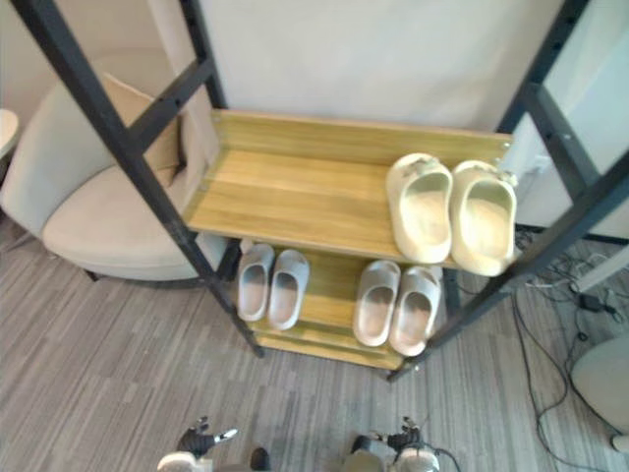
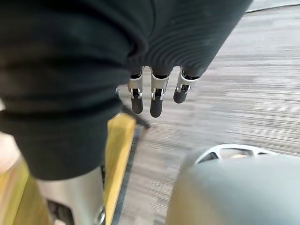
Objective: Organize the slippers on the shoe rack
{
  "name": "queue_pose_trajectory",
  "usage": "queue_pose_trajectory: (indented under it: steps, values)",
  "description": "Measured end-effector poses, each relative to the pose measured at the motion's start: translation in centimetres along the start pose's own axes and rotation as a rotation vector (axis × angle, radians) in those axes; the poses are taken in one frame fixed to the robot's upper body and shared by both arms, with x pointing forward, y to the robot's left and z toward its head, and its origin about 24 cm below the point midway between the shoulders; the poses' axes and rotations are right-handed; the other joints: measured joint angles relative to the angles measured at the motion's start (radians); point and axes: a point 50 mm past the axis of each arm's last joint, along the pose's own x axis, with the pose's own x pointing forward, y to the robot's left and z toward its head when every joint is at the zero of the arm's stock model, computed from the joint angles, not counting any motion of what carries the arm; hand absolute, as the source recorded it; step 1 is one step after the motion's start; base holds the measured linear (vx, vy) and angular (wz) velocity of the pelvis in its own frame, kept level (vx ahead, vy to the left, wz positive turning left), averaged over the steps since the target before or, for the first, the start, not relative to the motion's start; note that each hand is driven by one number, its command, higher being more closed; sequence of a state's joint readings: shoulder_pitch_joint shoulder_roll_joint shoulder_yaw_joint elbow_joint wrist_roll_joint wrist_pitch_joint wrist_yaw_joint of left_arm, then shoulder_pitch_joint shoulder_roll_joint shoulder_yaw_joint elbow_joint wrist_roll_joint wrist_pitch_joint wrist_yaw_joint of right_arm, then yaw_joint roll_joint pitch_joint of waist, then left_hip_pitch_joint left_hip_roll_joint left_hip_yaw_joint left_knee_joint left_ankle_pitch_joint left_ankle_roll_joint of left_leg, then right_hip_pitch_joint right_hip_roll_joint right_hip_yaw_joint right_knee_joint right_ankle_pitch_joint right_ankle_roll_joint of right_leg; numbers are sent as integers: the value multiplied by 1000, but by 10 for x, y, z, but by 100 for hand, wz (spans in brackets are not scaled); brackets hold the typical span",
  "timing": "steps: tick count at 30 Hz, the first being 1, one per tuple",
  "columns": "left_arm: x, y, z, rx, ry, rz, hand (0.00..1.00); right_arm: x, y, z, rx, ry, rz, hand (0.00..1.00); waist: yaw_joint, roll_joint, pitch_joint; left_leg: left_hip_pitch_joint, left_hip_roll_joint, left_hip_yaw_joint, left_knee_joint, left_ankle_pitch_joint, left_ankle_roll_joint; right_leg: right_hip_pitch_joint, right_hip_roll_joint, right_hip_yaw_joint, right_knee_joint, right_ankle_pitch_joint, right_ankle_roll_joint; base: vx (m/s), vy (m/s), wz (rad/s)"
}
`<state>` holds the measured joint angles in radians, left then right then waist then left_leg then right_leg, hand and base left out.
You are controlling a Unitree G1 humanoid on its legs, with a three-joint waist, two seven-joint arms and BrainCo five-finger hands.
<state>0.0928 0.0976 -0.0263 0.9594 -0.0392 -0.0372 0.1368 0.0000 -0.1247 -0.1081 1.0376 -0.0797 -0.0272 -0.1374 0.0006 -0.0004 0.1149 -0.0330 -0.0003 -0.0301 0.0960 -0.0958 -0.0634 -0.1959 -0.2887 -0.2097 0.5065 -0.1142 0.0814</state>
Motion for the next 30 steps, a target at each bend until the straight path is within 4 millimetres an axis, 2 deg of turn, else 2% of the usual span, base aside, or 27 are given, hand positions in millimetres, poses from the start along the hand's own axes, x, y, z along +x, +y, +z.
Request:
queue_pose_trajectory:
  steps: [1,2,3,4,6,7,9,10,12,14,15,16,17,18,19,20,21,22,23,24,27,30]
  values:
    - [0,-1,2,7,-5,5,0,0,3,0,3,-1,8,0,-5,5,7,-11,2,-45,6,7,-4,-9,7,34,8,-43,3,58,-136,152]
    - [3,2,8,26,-22,15,0,-1,8,-1,7,1,18,0,-13,-1,4,-41,-2,-99,20,13,-13,11,46,65,-54,-69,9,28,-229,174]
    - [4,3,13,36,-30,19,0,-1,9,1,10,-2,21,0,-13,-22,9,-61,-18,-151,17,27,-26,45,70,70,-146,-95,6,-17,-248,160]
    - [6,2,18,46,-43,17,0,0,5,4,11,-9,11,0,-2,-18,20,-67,-23,-182,3,41,-36,77,77,63,-187,-106,26,-24,-228,128]
    - [5,-8,19,33,-41,-5,0,4,0,15,21,-37,-5,0,6,24,43,-72,7,-217,-85,125,-54,107,99,-26,-248,-78,12,-47,-173,110]
    - [5,-12,17,7,-31,-7,0,4,0,19,21,-44,-6,0,5,39,45,-75,19,-219,-119,164,-62,128,105,-80,-261,-73,8,-47,-126,102]
    - [4,-12,16,-23,-24,1,0,4,3,20,28,-49,1,0,7,40,45,-90,18,-215,-121,194,-67,144,110,-123,-267,-72,5,-64,-93,92]
    - [4,-11,21,-55,-47,11,0,3,7,30,42,-93,7,0,18,31,52,-122,9,-197,-121,243,-69,143,107,-166,-263,-76,0,-107,-103,92]
    - [4,-13,24,-68,-59,7,0,2,10,38,54,-126,11,0,23,29,53,-157,5,-188,-120,281,-59,129,105,-202,-257,-82,-10,-139,-54,79]
    - [4,-17,29,-81,-80,2,0,4,14,52,58,-159,11,0,47,30,54,-186,-5,-133,-152,366,-35,104,98,-246,-233,-97,-31,-197,-23,78]
    - [4,-17,30,-82,-85,1,0,3,16,57,64,-175,15,0,46,22,61,-183,-8,-94,-184,392,-30,102,81,-281,-240,-99,-46,-178,6,66]
    - [4,-16,36,-93,-101,5,0,3,17,61,70,-188,17,0,53,20,62,-196,-6,6,-115,322,7,103,69,-314,-240,-92,-53,-206,30,81]
    - [5,-16,40,-112,-110,12,0,1,19,66,82,-216,19,0,45,13,67,-246,13,199,128,131,100,108,43,-350,-223,-89,-51,-145,29,82]
    - [4,-16,38,-112,-106,10,0,-1,19,66,96,-224,12,0,37,15,66,-263,56,323,312,14,122,124,35,-382,-211,-91,-48,-104,31,93]
    - [4,-19,37,-116,-100,4,0,-2,17,62,105,-223,6,0,32,24,62,-258,93,387,370,-38,124,130,38,-402,-200,-91,-41,-85,62,92]
    - [3,-28,39,-129,-103,-16,0,-3,14,64,125,-235,-5,0,32,41,54,-262,93,416,349,-48,117,120,48,-407,-162,-115,-20,-120,71,95]
    - [3,-29,40,-120,-107,-21,0,-3,15,61,143,-223,-5,0,30,38,54,-256,69,387,290,-43,112,101,62,-386,-167,-131,-8,-143,59,113]
    - [3,-31,41,-97,-109,-34,0,-3,16,59,157,-211,-5,0,24,29,57,-236,30,342,194,-12,113,92,83,-347,-200,-124,-22,-152,50,134]
    - [4,-33,43,-71,-113,-44,0,-3,19,48,156,-172,0,0,2,6,55,-207,-7,336,118,4,98,102,75,-330,-259,-84,-38,-102,43,115]
    - [4,-33,43,-71,-113,-42,0,-2,17,45,152,-156,-2,0,9,14,54,-190,29,353,167,-28,111,120,81,-352,-259,-76,-24,-28,53,83]
    - [6,-26,34,-26,-70,-30,0,-2,25,48,157,-151,20,0,9,7,60,-125,-13,344,60,21,114,142,96,-291,-311,-44,-11,-13,59,16]
    - [7,-19,30,-7,-56,-16,0,0,27,46,150,-129,26,0,10,8,59,-123,-20,342,57,23,115,158,101,-282,-335,-20,1,-3,55,2]
